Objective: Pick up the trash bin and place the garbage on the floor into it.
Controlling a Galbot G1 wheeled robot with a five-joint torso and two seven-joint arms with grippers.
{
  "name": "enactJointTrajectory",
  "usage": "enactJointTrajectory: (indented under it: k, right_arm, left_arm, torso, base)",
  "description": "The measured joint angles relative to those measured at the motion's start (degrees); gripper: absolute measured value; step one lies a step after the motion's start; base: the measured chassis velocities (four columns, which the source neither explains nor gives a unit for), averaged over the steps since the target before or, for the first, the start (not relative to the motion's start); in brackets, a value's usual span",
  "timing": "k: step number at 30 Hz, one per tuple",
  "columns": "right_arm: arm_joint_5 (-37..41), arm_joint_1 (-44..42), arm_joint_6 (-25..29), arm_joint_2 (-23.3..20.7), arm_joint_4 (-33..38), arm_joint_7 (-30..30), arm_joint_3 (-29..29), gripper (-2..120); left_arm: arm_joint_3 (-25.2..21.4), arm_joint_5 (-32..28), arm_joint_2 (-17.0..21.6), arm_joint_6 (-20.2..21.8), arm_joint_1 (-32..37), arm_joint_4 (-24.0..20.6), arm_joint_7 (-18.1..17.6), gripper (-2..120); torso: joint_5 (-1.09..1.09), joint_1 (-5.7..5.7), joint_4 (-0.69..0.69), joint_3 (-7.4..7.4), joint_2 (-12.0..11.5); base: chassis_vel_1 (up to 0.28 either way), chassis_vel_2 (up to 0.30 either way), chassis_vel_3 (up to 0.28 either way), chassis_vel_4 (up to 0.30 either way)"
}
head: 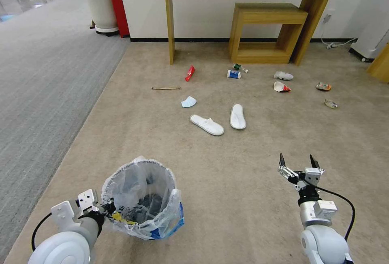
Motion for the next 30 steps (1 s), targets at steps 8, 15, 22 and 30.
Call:
enactJointTrajectory:
  k: [8, 15, 22, 30]
  right_arm:
    - [-0.2, 0.1, -0.3, 0.1, 0.1, -0.5, 0.3, 100]
    - [-0.3, 0.1, -0.3, 0.2, 0.1, -0.8, 0.5, 100]
    - [-0.3, 0.0, -0.7, 0.2, 0.3, -0.8, 0.5, 100]
    - [-0.3, 0.1, -1.0, 0.2, 0.4, -1.0, 0.5, 100]
  left_arm:
    - [-0.1, 0.1, -0.2, 0.0, 0.0, 0.0, 0.1, 0]
    - [0.1, 0.8, -0.7, 0.0, 0.0, 0.2, 0.3, 0]
    - [0.1, 0.9, -0.6, 0.0, 0.1, 0.2, 0.4, 0]
    - [0.0, 0.9, -0.6, 0.0, 0.2, 0.1, 0.4, 0]
  torso:
    - [0.0, 0.0, 0.0, 0.0, 0.0]
    - [0.0, 0.0, 0.0, 0.0, 0.0]
    - [0.0, 0.0, 0.0, 0.0, 0.0]
    - [0.0, 0.0, 0.0, 0.0, 0.0]
  base:
    - [0.0, 0.0, 0.0, 0.0]
    - [0.0, 0.0, 0.0, 0.0]
    - [-0.034, 0.043, 0.041, -0.034]
    - [-0.076, 0.08, 0.076, -0.087]
